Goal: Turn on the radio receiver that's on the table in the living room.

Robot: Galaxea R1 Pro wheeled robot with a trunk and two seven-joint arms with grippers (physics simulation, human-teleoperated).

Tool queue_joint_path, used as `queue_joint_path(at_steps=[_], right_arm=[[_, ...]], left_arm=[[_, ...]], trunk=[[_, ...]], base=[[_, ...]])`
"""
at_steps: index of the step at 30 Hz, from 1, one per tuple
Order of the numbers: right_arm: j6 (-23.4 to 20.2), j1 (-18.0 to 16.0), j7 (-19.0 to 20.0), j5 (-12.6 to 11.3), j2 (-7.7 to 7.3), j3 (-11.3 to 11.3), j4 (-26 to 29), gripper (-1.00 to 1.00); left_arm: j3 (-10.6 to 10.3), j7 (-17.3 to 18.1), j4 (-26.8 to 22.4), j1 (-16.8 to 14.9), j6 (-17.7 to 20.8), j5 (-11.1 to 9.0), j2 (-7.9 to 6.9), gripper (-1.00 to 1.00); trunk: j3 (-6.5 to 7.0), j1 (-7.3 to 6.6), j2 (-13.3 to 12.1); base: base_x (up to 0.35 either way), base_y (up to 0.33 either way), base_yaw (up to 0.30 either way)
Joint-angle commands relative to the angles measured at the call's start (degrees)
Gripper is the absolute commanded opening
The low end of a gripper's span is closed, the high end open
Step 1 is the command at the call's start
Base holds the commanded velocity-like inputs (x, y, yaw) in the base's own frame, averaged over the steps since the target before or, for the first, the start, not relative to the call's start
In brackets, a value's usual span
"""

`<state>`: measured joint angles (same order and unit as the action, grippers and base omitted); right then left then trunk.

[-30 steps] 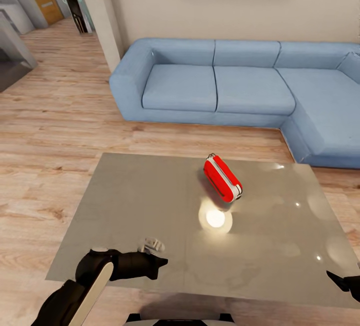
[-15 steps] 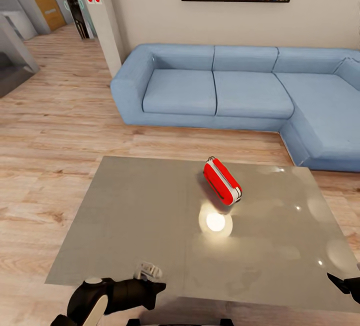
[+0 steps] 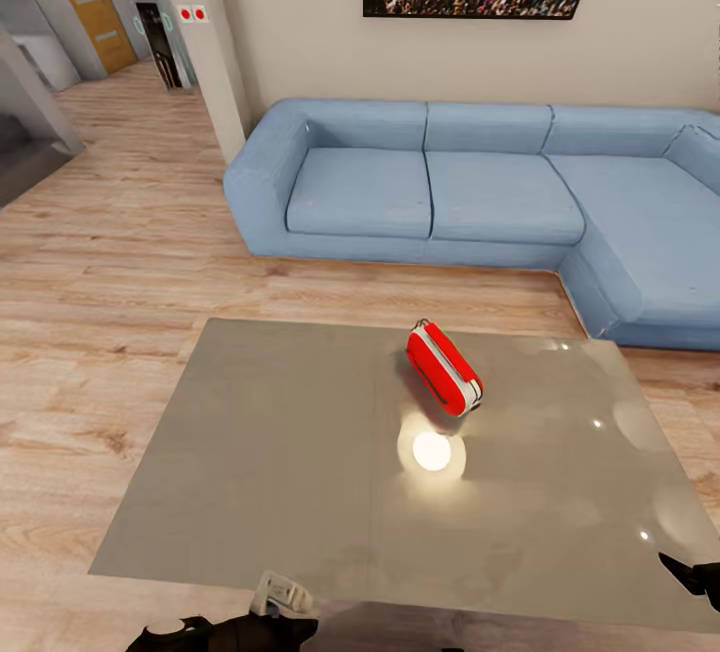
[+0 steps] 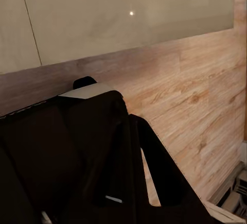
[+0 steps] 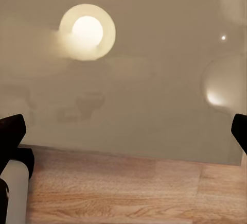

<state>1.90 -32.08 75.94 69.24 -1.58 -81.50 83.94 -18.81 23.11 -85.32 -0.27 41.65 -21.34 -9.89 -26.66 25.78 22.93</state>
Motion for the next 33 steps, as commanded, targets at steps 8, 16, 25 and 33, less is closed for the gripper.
queue_joint_path(at_steps=[8, 16, 25, 33], right_arm=[[0.4, 0.0, -0.2, 0.1, -0.1, -0.5, -2.7, 1.0], [2.8, 0.0, -0.7, 5.5, -0.25, -3.6, -5.3, 1.0], [6.7, 0.0, -1.1, 10.3, -0.56, -8.5, -9.3, 1.0], [11.2, 0.1, -6.2, 16.7, -0.77, -15.0, -16.5, 1.0]], left_arm=[[0.0, 0.3, 6.3, 2.1, -9.1, -0.7, -3.15, -1.0], [0.0, 0.8, 16.7, 2.4, -16.5, -1.0, -3.47, -1.0], [-0.1, 6.0, 32.4, 2.4, -28.9, -1.1, -2.99, -1.0], [-0.1, 8.1, 42.2, 2.4, -34.9, -1.1, -2.92, -1.0]], trunk=[[0.73, 0.0, 0.0], [1.45, 0.0, 0.0], [2.26, 0.0, 0.0], [2.98, 0.0, 0.0]], base=[[0.0, 0.0, 0.0], [0.0, 0.0, 0.0], [0.0, 0.0, 0.0], [0.0, 0.0, 0.0]])
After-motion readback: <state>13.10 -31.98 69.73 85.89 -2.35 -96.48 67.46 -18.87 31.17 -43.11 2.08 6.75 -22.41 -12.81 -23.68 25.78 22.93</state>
